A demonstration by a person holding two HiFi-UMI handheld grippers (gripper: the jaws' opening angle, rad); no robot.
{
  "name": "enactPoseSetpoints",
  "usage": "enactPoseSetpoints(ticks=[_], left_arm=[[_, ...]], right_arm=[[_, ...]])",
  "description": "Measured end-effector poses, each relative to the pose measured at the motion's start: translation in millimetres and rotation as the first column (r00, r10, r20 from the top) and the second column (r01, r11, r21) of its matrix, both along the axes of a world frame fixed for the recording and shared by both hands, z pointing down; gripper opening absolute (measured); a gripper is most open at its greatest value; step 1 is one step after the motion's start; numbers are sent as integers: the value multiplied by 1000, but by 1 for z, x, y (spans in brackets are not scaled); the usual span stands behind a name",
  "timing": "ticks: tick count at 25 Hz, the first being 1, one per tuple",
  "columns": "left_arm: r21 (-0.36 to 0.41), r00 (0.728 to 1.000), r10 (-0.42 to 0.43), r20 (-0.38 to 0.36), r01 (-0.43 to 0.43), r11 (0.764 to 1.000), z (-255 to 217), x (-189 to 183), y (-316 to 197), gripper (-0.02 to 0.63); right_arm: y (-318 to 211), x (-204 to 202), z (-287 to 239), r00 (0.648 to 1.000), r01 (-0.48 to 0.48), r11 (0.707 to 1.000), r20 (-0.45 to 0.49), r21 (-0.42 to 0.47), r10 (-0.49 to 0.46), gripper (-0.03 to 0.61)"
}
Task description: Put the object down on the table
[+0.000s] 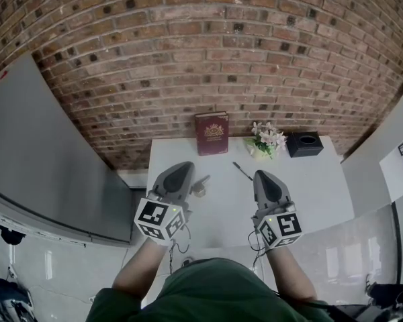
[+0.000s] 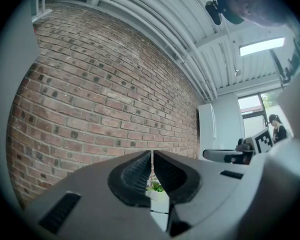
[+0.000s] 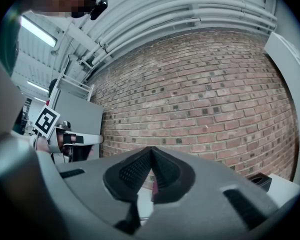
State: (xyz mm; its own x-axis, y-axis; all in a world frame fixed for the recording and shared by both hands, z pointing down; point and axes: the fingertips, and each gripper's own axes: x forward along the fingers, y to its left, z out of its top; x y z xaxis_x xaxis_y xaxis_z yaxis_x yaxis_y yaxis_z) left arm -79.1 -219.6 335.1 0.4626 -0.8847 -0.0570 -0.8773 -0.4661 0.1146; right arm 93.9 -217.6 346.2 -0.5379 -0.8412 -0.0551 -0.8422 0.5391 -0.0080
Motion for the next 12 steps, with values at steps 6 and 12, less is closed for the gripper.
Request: enactPoseSetpoints(ticks=[6,12], left_arm=[[-4,1000,4,5,-4,1000,2,1,0,15],[-8,1000,7,5,-7,1000,3,3,0,15]], right_arm=[[-1,1,2,1000,3,1000,19,-14,-3,3],[1,0,3,1000,7,1000,15,-17,-6,3]])
